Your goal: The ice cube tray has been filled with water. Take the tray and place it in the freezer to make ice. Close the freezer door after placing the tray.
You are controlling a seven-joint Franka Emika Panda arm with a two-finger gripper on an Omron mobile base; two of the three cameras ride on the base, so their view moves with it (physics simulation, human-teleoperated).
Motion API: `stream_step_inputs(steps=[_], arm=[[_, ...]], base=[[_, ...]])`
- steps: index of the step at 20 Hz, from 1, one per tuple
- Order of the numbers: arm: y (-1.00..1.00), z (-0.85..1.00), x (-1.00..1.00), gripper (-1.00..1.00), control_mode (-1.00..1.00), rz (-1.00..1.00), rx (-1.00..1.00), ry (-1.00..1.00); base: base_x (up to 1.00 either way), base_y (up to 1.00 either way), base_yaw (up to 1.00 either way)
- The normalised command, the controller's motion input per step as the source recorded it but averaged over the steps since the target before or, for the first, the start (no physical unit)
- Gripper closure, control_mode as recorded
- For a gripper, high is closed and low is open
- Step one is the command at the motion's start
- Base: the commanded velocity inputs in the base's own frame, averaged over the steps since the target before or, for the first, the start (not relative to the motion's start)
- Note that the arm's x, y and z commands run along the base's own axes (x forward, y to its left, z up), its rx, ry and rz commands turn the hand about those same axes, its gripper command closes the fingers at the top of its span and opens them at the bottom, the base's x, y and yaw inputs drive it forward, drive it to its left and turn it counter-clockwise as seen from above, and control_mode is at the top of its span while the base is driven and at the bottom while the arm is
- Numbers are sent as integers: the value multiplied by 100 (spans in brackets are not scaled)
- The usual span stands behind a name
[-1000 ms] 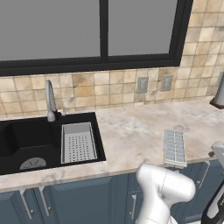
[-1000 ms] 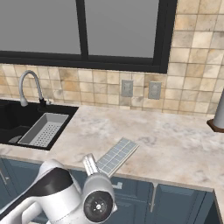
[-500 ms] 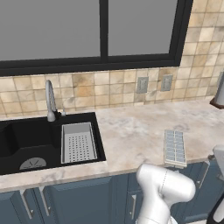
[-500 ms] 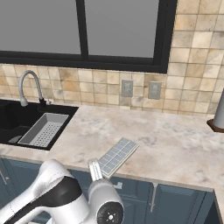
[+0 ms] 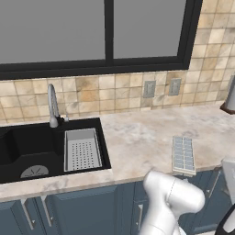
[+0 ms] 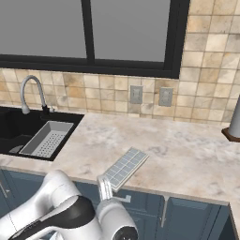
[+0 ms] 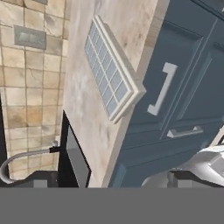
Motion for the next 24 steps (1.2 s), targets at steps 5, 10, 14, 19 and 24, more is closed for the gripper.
stream_step_inputs(steps=[5, 10, 14, 19, 24], arm=[[3, -14, 19, -100, -100, -3, 8, -2], [0, -11, 22, -100, -100, -6, 3, -5], [0, -12, 25, -100, -100, -7, 1, -5], [0, -12, 25, -100, -100, -7, 2, -3], [0, -6, 19, -100, -100, -6, 5, 0]], base=[[0, 0, 0], [0, 0, 0], [0, 0, 0], [0, 0, 0], [0, 0, 0]])
